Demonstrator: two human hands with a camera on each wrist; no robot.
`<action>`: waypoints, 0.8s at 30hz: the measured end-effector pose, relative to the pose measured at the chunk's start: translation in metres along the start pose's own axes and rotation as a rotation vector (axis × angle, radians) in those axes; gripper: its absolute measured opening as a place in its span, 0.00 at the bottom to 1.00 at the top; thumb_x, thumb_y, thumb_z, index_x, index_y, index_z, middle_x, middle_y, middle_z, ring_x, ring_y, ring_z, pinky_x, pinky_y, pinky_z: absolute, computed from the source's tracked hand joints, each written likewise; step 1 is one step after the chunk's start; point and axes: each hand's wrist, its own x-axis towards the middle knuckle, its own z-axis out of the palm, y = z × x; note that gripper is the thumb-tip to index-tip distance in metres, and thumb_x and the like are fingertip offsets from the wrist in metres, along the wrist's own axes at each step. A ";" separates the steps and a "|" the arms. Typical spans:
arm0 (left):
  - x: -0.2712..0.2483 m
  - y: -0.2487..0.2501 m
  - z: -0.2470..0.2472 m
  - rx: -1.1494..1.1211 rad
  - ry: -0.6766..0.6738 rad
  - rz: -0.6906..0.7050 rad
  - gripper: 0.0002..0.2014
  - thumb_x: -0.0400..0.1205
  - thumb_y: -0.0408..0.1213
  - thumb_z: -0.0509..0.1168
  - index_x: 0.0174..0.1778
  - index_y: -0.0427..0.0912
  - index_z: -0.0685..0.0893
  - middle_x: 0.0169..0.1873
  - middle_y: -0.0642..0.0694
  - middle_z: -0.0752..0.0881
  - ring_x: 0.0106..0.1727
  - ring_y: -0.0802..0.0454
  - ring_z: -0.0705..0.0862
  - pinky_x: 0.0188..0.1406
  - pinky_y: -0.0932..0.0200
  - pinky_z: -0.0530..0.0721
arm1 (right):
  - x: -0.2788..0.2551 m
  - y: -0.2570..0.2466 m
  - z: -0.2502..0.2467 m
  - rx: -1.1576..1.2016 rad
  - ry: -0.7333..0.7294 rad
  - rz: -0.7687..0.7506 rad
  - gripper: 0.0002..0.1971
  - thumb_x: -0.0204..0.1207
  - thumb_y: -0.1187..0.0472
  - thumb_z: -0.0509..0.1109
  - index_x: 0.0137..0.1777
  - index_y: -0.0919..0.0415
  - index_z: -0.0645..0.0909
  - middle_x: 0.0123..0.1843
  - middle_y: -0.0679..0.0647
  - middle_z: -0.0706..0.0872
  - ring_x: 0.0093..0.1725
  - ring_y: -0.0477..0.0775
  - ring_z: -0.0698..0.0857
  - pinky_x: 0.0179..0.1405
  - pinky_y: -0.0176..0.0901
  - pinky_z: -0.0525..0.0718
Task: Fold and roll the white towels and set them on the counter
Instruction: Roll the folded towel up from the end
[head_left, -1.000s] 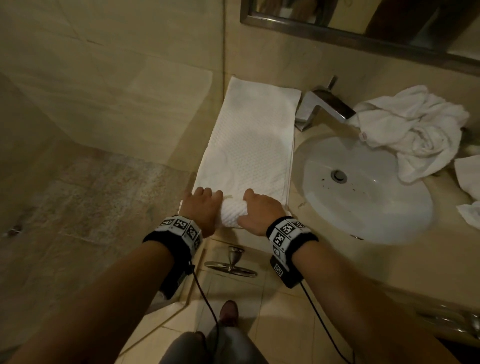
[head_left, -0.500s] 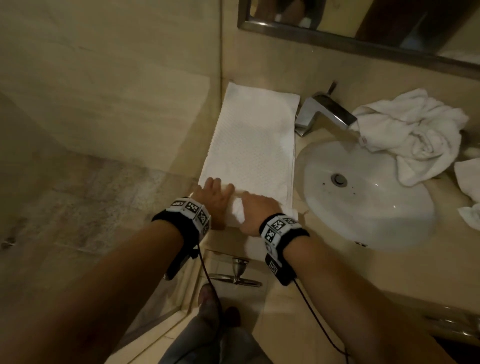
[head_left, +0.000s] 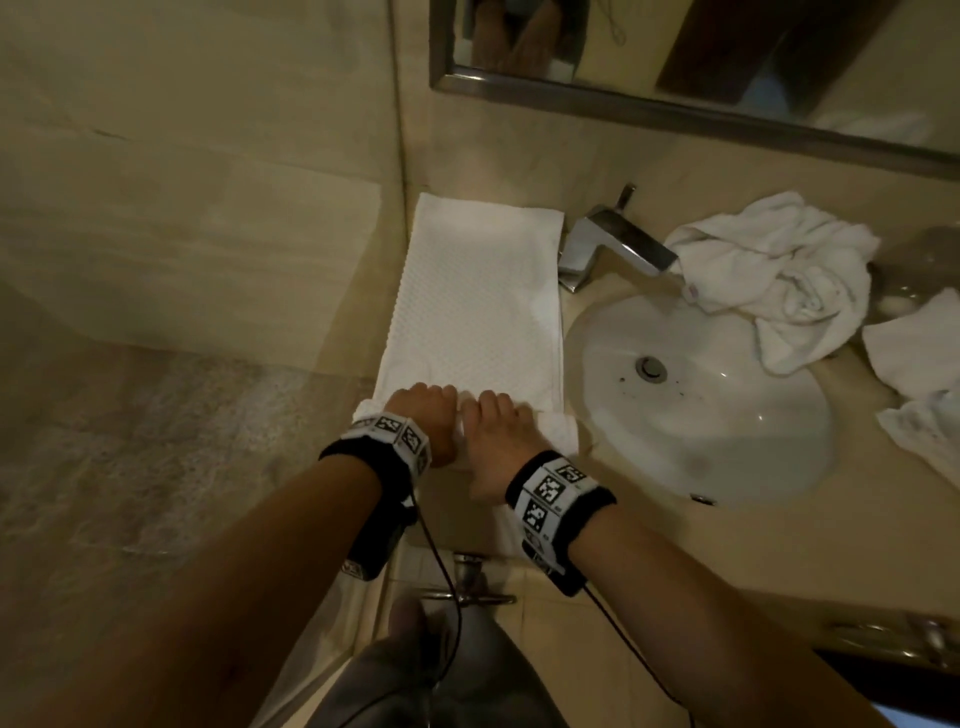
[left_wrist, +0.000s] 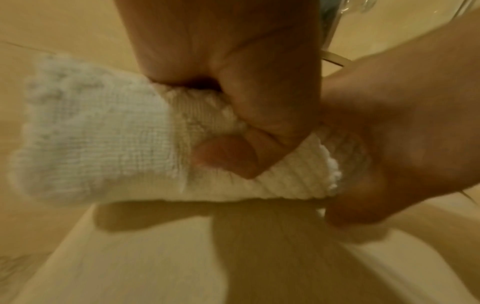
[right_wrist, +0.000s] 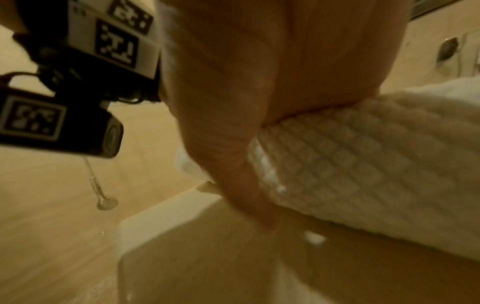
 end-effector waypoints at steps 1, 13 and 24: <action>0.003 -0.001 -0.003 -0.034 -0.047 -0.013 0.19 0.79 0.46 0.61 0.65 0.44 0.73 0.62 0.44 0.80 0.62 0.46 0.80 0.59 0.54 0.77 | 0.003 0.001 0.000 0.011 0.010 -0.003 0.46 0.62 0.58 0.77 0.78 0.60 0.56 0.70 0.59 0.67 0.70 0.61 0.68 0.72 0.57 0.65; -0.002 0.006 0.005 0.167 -0.049 -0.052 0.46 0.65 0.47 0.77 0.75 0.45 0.59 0.67 0.41 0.67 0.68 0.40 0.67 0.68 0.40 0.68 | 0.044 0.026 -0.036 0.294 -0.219 0.030 0.04 0.68 0.57 0.64 0.36 0.56 0.76 0.40 0.55 0.84 0.45 0.59 0.84 0.41 0.45 0.80; 0.045 -0.008 -0.026 -0.113 -0.366 -0.122 0.35 0.60 0.34 0.75 0.65 0.52 0.75 0.47 0.51 0.84 0.49 0.48 0.85 0.47 0.53 0.86 | 0.031 0.037 -0.018 -0.015 -0.057 -0.108 0.44 0.64 0.55 0.75 0.78 0.58 0.56 0.71 0.58 0.65 0.71 0.61 0.66 0.73 0.66 0.65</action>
